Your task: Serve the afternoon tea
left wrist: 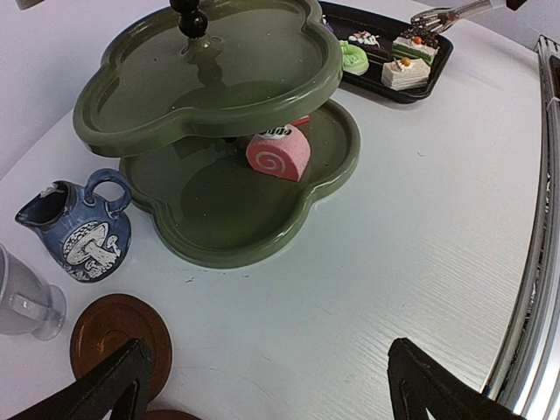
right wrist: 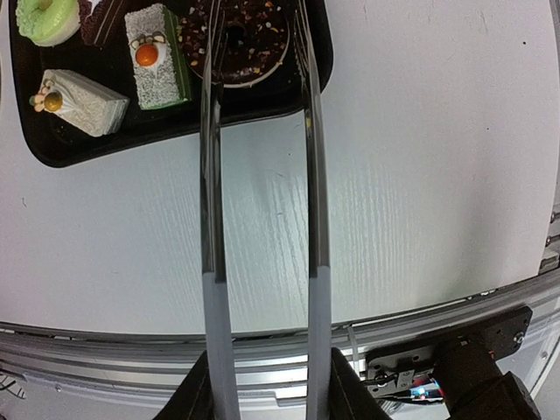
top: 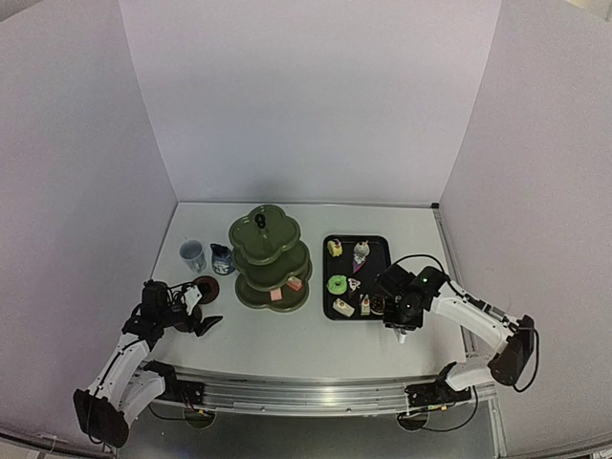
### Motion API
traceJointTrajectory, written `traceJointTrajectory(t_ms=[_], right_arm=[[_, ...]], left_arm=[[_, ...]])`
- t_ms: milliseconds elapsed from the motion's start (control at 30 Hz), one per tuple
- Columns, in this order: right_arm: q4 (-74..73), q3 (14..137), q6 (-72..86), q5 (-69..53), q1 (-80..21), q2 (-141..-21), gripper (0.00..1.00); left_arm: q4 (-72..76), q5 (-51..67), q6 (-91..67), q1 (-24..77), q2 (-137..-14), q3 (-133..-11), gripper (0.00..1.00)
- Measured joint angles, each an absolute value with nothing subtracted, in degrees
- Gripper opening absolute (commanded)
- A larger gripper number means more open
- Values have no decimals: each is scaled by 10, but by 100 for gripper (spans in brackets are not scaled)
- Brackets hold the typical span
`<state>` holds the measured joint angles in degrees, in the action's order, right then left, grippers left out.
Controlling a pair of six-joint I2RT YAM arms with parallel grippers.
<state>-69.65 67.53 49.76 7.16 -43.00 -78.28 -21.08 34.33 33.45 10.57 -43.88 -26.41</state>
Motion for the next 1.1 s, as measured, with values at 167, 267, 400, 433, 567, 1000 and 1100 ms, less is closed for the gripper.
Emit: traceJointTrajectory(t_ms=[167,267,400,433,567,1000,1100], right_arm=[[-683,651,496,67,-421,-783,34],[-675,639,495,60,-415,-783,27],[-664,637,493,53,-411,-787,6],[-662,637,492,52,-411,-788,2],[-658,637,490,51,-411,-788,0],[-665,685,463,73,-411,-780,0],[-670,688,459,79,-411,-779,0]], left_arm=[[-211,343,335,106,-439,-264,94],[-211,343,335,106,-439,-264,94],[-211,343,334,106,-439,-264,94],[-211,343,335,106,-439,-264,94],[-211,343,335,106,-439,-264,94],[-211,343,334,106,-438,-264,94],[-211,343,334,106,-438,-264,94]])
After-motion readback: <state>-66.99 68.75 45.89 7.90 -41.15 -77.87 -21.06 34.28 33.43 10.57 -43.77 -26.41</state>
